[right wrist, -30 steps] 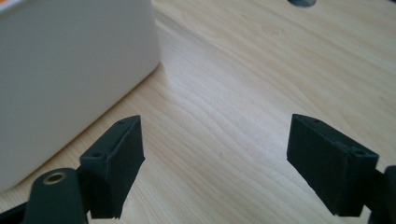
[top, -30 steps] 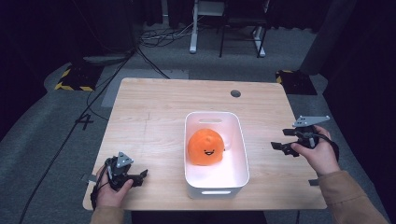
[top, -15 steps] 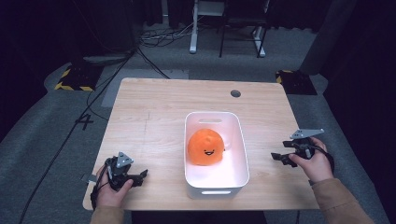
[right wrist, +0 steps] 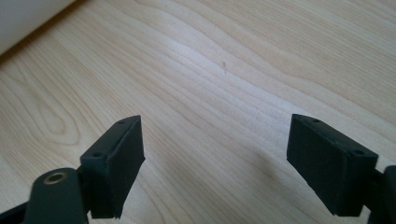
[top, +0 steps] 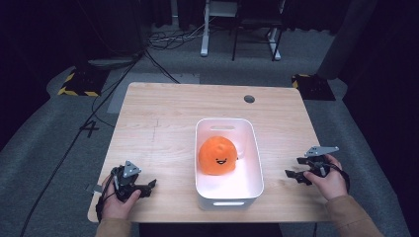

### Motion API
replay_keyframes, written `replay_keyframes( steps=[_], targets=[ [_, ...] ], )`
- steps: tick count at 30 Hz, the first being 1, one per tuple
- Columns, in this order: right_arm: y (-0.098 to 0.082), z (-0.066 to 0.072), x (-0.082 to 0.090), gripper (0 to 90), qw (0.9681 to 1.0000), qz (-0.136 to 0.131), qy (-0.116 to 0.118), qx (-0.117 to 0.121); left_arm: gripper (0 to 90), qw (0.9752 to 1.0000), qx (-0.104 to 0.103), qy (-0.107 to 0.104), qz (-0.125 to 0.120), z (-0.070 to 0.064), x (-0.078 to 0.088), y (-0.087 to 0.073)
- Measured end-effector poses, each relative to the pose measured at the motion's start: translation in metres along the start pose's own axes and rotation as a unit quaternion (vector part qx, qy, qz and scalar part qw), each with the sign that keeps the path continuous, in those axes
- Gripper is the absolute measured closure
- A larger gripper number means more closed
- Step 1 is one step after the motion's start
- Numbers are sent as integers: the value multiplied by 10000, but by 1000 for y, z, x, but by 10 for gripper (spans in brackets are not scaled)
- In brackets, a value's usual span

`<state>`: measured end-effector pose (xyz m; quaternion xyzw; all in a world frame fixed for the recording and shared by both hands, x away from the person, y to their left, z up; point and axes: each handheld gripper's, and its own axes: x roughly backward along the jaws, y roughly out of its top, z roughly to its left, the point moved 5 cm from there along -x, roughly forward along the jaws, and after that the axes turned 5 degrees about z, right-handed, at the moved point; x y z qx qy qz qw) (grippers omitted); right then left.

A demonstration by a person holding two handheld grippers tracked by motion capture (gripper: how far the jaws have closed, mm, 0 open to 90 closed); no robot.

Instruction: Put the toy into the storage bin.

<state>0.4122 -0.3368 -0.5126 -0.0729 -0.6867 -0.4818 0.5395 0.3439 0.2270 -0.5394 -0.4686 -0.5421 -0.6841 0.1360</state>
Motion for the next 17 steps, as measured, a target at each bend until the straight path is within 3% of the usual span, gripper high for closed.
replay_keyframes(
  steps=[9, 17],
  targets=[
    [-15, 1, -9, 202, 9992, -213, -241, 240, 142, 10000, -2, -2, 1, 0, 0, 0],
    [-22, 2, -14, 161, 9972, -637, -361, 115, 142, 10000, -3, 8, 21, 0, 0, 0]
  ],
)
